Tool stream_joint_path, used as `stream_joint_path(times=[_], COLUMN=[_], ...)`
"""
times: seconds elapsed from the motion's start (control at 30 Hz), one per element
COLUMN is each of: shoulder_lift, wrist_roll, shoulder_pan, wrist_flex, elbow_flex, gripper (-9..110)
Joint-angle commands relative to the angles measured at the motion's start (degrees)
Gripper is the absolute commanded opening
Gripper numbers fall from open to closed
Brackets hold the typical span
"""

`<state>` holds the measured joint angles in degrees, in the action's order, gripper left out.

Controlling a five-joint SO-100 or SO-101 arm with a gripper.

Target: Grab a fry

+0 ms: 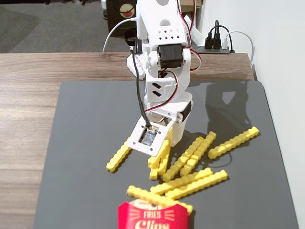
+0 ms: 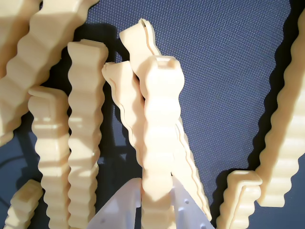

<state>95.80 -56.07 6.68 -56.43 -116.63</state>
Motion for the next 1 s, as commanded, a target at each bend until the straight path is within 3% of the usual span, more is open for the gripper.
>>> stream_joint_path(times=[0.0, 0.23, 0.73, 0.97], shoulder_lift=[0.44, 3.6, 16.96, 19.25], wrist_roll=[0.18, -3.16, -29.18, -35.07], shoulder_pan=[0.26, -0.18, -10.46, -11.95], wrist_flex=[0.35, -4.13, -23.73, -31.55], elbow_flex=[2.55, 3.25, 8.44, 16.17], gripper=[1, 1, 1, 1])
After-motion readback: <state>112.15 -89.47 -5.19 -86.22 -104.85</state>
